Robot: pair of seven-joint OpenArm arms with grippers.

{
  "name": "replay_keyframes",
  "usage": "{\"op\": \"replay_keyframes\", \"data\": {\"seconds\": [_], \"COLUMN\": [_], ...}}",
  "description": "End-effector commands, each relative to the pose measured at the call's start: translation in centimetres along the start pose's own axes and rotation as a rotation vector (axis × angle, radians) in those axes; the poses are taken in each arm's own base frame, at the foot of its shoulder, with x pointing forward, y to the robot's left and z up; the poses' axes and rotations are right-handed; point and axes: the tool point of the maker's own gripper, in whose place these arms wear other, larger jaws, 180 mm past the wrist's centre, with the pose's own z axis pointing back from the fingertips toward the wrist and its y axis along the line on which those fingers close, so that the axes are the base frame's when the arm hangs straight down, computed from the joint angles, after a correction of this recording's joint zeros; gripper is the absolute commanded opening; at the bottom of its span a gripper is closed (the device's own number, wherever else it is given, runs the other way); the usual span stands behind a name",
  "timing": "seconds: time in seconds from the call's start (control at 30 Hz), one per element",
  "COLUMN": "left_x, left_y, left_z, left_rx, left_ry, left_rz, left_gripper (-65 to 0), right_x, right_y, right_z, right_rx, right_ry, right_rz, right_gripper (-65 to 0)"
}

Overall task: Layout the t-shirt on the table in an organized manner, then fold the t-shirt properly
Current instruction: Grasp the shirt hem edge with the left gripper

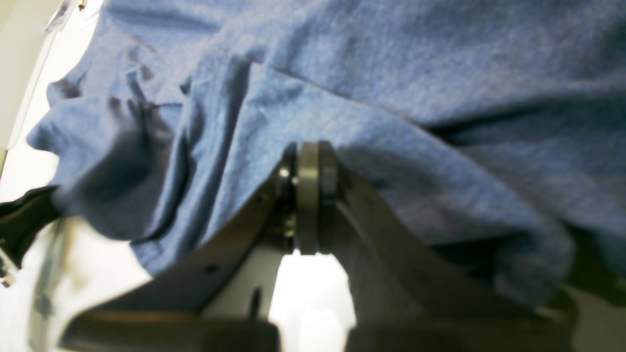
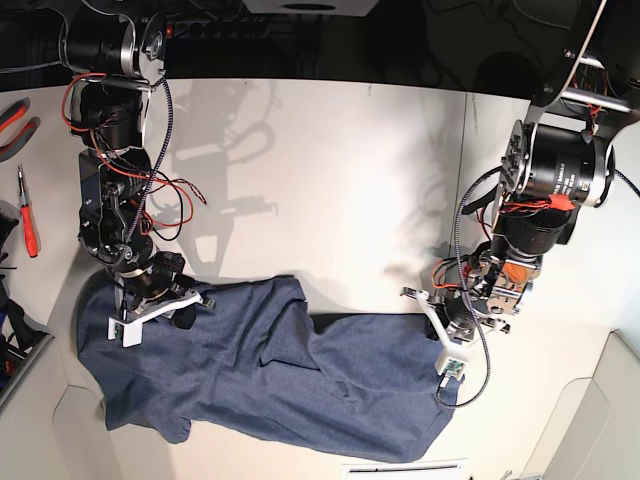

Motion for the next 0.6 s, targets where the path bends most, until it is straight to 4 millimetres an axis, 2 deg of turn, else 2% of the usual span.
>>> {"op": "replay_keyframes", "data": {"seconds": [0.0, 0.2, 0.33, 0.43, 0.57], "left_x": [-2.8, -10.9, -15.2, -17.4, -19.8], "left_y": [2.5, 6.1, 7.2, 6.9, 4.8], "left_z": [0.8, 3.8, 5.9, 7.2, 8.8], "left_rx": [0.052, 0.113, 0.135, 0.131, 0.095], "left_ry": [0.119, 0.242, 0.278, 0.294, 0.351], "left_rz": [-0.023, 0.031, 0.061, 0.032, -0.025], "left_gripper": [-65.0, -65.0, -65.0, -65.0, -65.0], "right_x": [3.4, 5.5, 6.3, 6.3, 6.3], "right_y": [0.2, -3.2, -4.0, -4.1, -4.2], "right_z": [0.1, 1.4, 1.9, 1.9, 1.9], "right_rx": [0.013, -0.043, -0.048, -0.048, -0.049], "right_ry": [-0.090, -0.124, -0.141, -0.142, -0.141], "right_rz": [0.023, 0.070, 0.052, 0.051, 0.052], "right_gripper": [-65.0, -65.0, -65.0, -65.0, -65.0]}}
